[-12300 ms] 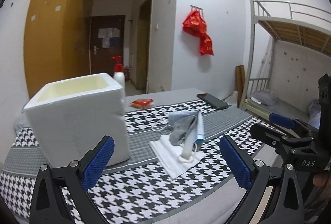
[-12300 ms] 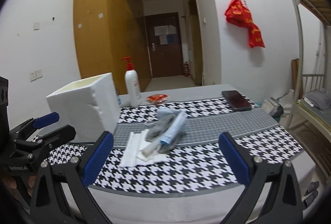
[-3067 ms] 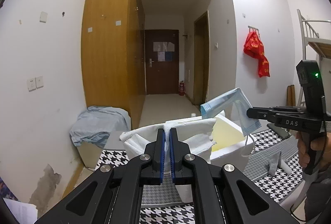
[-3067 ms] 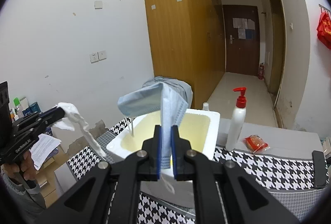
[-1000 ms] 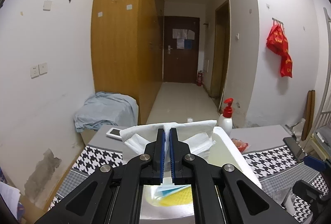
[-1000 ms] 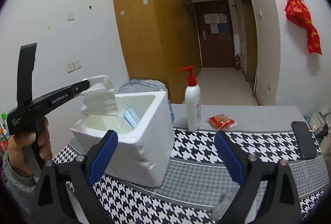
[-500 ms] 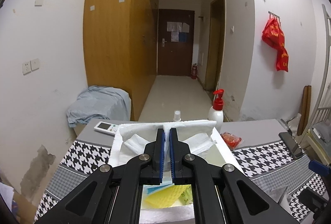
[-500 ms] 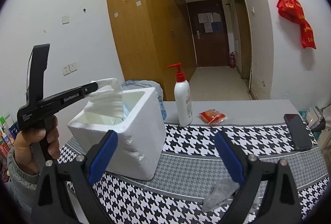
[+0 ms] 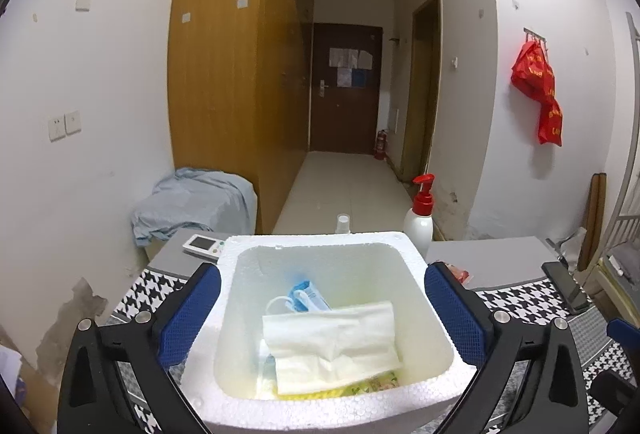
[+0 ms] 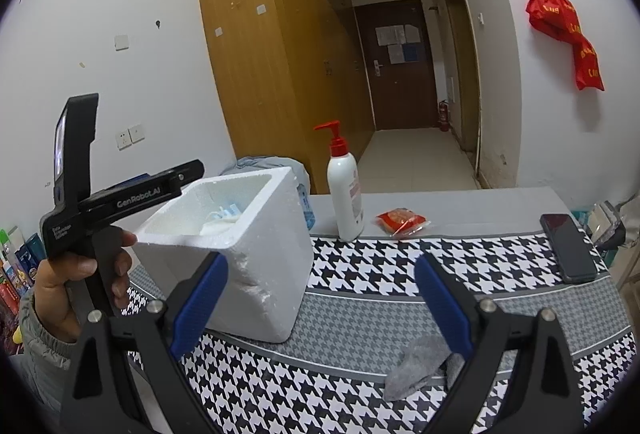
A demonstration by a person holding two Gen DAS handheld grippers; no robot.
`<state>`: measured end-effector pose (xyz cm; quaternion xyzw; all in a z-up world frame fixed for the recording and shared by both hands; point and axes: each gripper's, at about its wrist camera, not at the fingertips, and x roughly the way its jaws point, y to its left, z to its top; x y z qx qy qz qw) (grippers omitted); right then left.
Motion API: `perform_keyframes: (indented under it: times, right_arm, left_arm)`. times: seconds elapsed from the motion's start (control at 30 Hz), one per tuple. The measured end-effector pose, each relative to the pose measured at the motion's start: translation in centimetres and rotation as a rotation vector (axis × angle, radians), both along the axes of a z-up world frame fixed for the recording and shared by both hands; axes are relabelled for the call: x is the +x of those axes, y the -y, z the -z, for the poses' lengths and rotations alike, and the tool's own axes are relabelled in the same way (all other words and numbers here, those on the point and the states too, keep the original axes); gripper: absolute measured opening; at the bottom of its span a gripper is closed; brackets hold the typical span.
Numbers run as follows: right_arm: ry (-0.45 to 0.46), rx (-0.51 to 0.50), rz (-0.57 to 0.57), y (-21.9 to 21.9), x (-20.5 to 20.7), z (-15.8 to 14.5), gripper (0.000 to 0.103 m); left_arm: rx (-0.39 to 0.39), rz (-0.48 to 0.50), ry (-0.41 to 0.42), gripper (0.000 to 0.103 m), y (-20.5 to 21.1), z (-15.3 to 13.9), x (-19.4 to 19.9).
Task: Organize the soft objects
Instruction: 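Lower the white towel into the box and open the left tool, then withdraw both tools from the box back toward the grey sock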
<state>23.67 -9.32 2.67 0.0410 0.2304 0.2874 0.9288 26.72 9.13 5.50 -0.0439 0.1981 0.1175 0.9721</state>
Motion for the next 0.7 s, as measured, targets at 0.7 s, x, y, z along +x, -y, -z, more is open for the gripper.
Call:
perform_keyframes:
  times: [0.7]
  right_arm:
    - [0.049,-0.004,-0.004,-0.1,-3.3,-1.3,0.097]
  left_arm:
    - [0.018,0.029,0.059,0.102,1.0,-1.3,-5.2]
